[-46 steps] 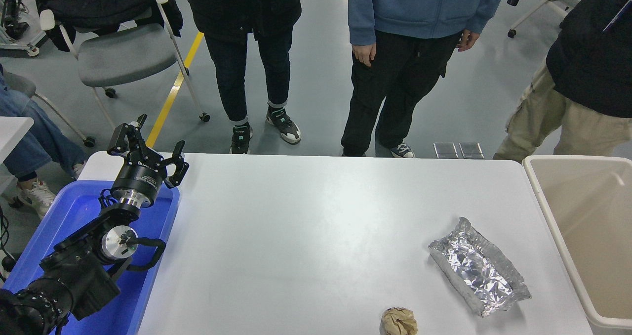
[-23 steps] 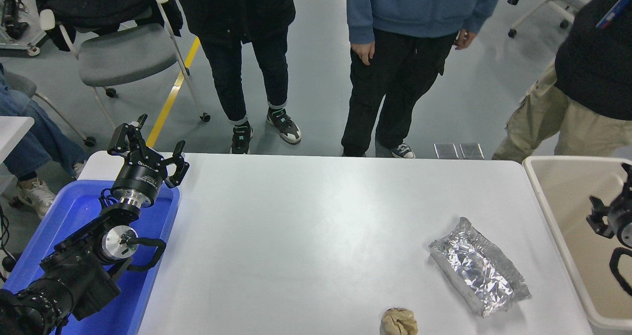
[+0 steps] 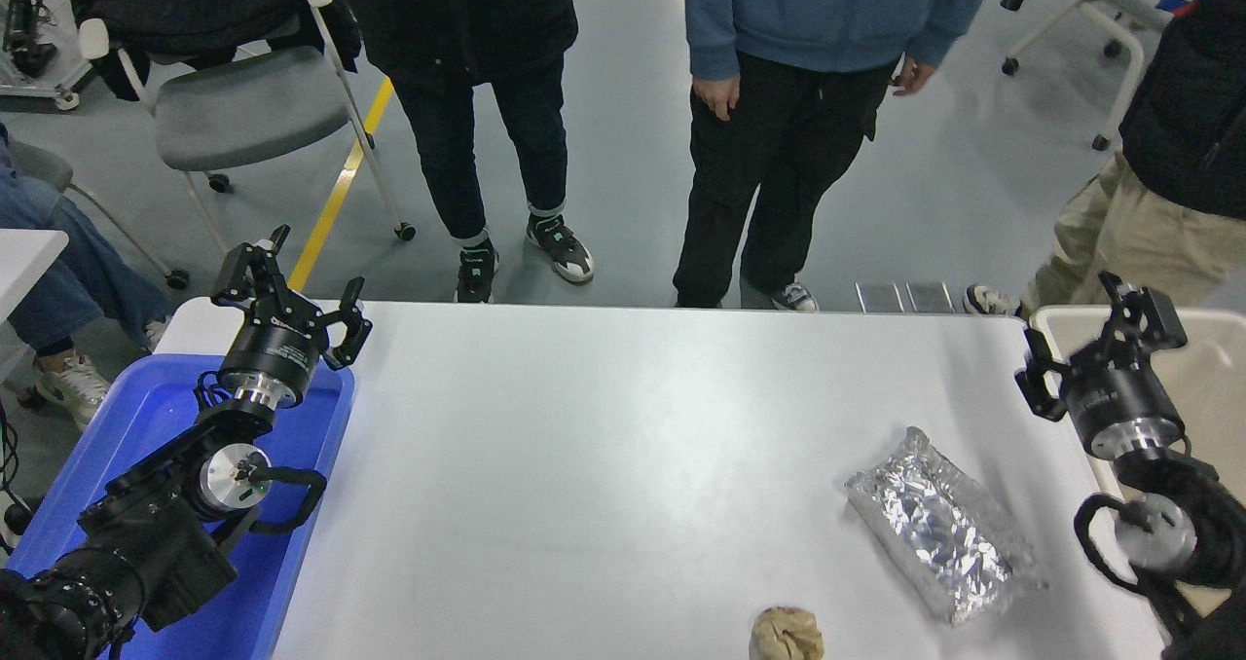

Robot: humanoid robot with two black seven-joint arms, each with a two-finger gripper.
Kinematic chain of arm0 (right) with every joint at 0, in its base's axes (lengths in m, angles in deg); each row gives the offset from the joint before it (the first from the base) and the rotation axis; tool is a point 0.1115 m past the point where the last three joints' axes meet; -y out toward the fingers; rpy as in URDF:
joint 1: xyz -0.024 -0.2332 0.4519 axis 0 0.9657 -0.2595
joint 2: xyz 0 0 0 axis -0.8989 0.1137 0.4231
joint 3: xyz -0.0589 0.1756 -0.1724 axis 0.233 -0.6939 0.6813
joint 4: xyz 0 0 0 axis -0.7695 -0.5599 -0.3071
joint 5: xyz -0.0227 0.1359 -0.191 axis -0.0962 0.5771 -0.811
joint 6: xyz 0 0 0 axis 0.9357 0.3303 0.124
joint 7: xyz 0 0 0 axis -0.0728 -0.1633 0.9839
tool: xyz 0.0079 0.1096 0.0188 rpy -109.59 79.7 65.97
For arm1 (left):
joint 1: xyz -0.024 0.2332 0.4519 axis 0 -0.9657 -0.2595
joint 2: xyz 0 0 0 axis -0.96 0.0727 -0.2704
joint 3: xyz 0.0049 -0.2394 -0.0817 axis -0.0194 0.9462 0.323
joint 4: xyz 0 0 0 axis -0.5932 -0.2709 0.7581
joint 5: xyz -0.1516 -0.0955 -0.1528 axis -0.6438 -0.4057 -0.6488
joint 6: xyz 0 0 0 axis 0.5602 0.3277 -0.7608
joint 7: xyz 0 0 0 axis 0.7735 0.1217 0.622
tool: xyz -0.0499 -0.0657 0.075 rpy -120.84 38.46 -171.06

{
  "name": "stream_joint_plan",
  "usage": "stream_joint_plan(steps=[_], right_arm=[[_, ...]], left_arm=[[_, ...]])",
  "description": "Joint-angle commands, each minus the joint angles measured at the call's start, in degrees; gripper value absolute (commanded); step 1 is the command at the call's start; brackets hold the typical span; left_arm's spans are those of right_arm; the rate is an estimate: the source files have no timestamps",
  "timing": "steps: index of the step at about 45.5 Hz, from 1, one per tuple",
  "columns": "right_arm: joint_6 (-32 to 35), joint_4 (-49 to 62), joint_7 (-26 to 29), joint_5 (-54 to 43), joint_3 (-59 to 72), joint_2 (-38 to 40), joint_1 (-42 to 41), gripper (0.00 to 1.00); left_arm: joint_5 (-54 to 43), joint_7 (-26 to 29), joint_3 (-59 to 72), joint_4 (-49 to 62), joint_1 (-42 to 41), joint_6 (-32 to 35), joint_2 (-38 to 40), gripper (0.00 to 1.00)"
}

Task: Dispose of the paper cup in the dustbin

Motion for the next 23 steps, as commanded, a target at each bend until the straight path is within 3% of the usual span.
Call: stream_joint_plan(steps=[1, 23], right_arm=[[-0.07, -1.65, -2.63, -3.92, -2.50, -3.79, 0.99, 0.99], [-0.33, -1.03, -3.60, -4.27, -1.89, -4.40, 0.02, 0.99]], left_arm=[[0.00, -0.02, 0.00, 0.00, -0.05, 0.00, 0.03, 1.00], [0.00, -0.02, 0.00, 0.00, 0.03, 0.00, 0.03, 1.00]])
